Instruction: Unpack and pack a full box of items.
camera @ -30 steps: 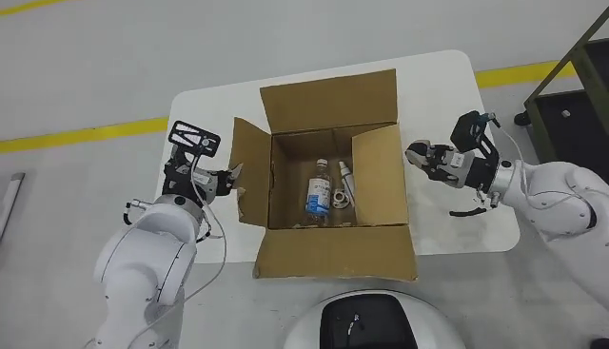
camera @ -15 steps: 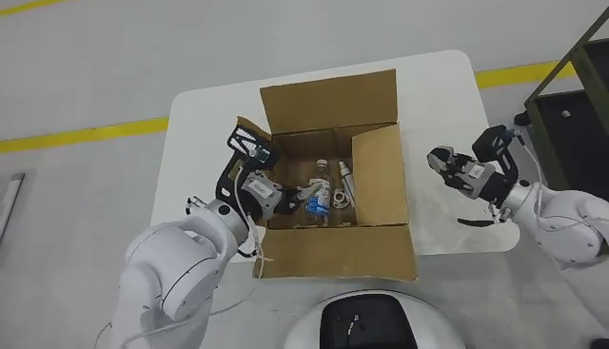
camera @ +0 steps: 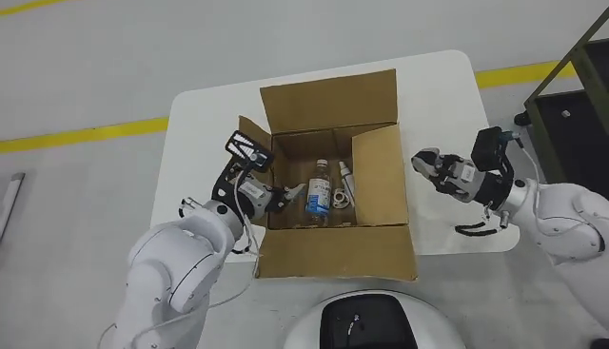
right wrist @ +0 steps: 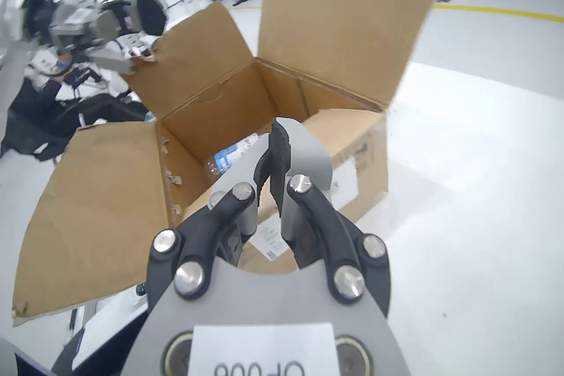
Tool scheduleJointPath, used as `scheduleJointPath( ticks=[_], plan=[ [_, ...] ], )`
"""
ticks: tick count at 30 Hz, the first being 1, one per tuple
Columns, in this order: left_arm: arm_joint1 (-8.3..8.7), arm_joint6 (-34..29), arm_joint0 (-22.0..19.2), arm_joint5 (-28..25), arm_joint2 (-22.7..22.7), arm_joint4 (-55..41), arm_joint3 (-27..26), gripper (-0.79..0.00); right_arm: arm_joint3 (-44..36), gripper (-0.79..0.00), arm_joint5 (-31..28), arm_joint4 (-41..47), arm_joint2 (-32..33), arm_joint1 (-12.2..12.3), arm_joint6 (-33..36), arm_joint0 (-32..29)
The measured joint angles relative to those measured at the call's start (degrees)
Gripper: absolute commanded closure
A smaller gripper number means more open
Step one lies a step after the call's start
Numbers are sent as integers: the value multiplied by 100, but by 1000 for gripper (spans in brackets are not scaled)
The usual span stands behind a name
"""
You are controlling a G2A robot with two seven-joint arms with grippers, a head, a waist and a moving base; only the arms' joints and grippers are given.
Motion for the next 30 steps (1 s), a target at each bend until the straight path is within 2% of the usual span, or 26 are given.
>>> scheduleJointPath(
  ticks=[6,9,15,23,26,30],
  plan=[
    [68,-127,-26,-73,-91,1385,292,-785,150,0,-168,-39,-720,-118,516,599],
    [69,-238,-5,84,-124,1597,366,-785,323,0,-211,-58,-1041,-182,695,837],
    [93,-264,58,14,-147,2132,481,-785,681,0,-150,46,-1380,-273,951,1174],
    [103,-168,152,-91,-157,2390,583,-785,848,0,-47,141,-1426,-316,1038,1305],
    [76,16,129,92,-170,2098,454,-785,787,0,212,100,-1228,-306,810,1247],
    [56,236,-28,10,-94,1647,151,-785,609,0,654,-83,-711,-235,508,944]
  ],
)
